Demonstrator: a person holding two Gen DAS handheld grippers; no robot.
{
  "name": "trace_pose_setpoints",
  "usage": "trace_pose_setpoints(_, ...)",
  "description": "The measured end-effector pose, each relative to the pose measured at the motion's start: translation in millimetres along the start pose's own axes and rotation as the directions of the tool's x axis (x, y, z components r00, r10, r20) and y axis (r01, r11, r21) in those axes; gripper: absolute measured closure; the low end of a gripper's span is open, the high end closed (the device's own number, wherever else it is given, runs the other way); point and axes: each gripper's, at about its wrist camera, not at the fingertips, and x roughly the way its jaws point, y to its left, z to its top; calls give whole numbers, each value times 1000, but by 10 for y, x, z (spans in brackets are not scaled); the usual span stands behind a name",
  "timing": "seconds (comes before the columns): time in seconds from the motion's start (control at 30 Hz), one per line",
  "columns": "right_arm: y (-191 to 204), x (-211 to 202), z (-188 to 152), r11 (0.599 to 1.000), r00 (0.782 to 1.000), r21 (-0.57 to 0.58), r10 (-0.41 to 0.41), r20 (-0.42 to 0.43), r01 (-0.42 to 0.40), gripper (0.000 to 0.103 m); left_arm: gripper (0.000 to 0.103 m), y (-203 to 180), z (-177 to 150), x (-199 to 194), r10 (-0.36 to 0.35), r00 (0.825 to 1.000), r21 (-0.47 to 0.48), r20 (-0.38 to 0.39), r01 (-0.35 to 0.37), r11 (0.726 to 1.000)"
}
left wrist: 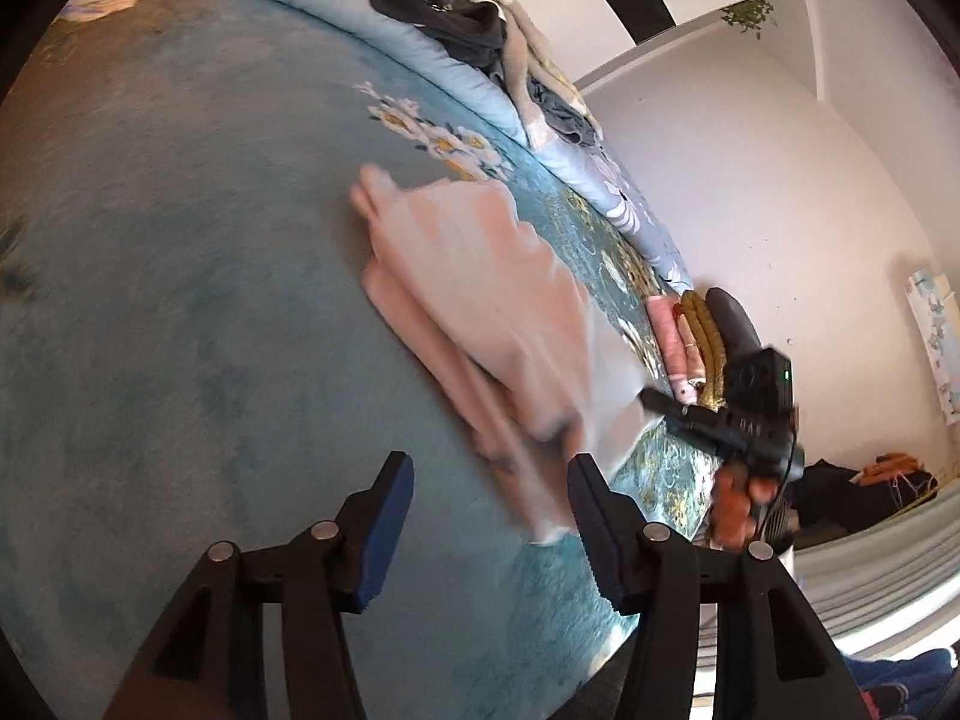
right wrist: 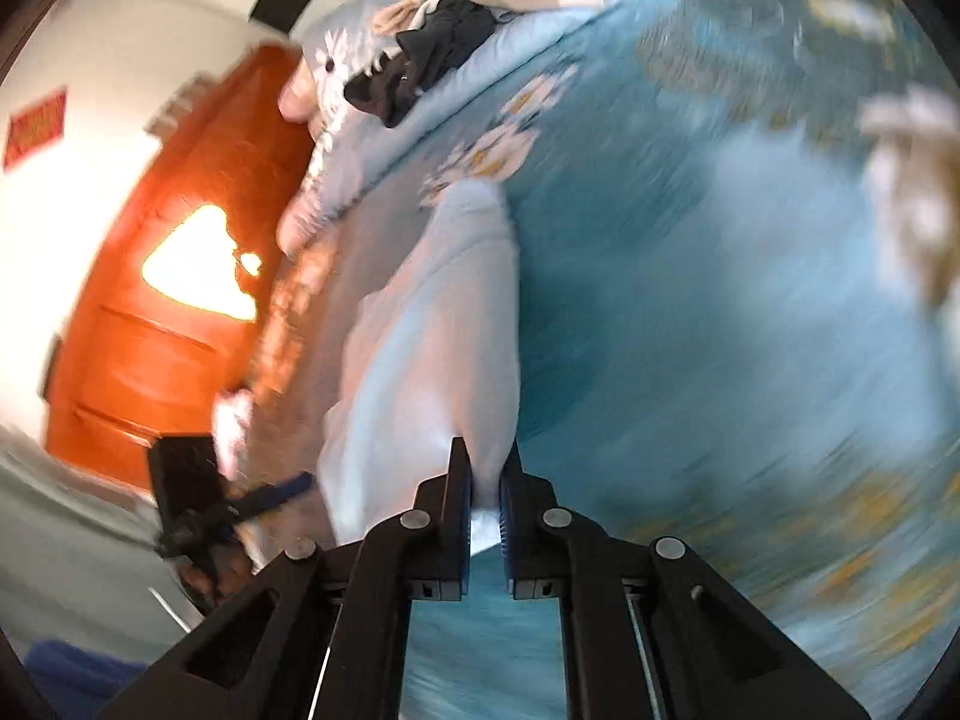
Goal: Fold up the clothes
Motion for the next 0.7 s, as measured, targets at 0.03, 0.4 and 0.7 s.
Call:
trace_pose_setpoints(0.03,-89,-83,138,999,999,-21,-29,-18,28,95,46,-49,70,54,19,1000,20,7,-19,1000)
trace_pose_setpoints(0.4,-672,-454,397,999,999,-4,-37,-6,37,92,44,35,947,750,124,992,14,14,-124,992)
trace_pose_setpoints(0.7,-597,-466,-268,980,981,185,40,189,-75,79,44,-163,793,740,109,994,59,-5,-109,992)
